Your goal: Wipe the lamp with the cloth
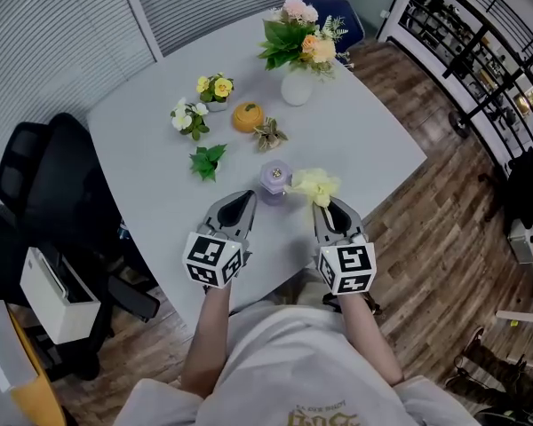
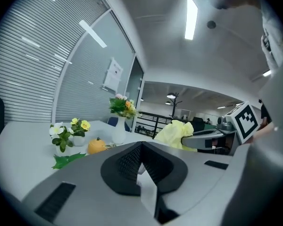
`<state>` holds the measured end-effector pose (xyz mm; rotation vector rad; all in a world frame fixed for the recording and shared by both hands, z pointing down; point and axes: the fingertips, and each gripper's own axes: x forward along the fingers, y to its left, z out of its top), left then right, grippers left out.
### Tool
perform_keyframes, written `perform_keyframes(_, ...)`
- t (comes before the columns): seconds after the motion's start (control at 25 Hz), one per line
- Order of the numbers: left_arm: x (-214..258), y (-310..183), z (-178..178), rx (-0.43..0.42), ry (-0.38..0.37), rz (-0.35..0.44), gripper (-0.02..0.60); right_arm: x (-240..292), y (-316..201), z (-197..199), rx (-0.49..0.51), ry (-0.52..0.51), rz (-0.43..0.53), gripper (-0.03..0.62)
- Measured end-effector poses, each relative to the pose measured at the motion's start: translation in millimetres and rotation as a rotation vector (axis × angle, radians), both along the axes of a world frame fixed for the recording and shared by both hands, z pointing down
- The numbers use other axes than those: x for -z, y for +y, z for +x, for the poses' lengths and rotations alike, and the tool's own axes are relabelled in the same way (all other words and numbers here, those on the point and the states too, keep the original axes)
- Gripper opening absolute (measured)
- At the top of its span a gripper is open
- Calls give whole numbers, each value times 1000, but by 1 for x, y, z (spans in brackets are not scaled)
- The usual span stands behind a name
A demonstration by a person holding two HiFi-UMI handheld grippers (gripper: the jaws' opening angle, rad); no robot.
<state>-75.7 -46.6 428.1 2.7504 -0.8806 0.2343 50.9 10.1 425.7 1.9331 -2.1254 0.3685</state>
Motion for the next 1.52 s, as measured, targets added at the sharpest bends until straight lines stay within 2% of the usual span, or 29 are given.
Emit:
perform_keyframes(0.36,11,-1,-9,29,-5,62,2,7,-3,-4,-12,15,34,57)
perform_keyframes(1.52,8,-9,-15,40,-18,76,2,4,-7,-10,-10,16,27,57)
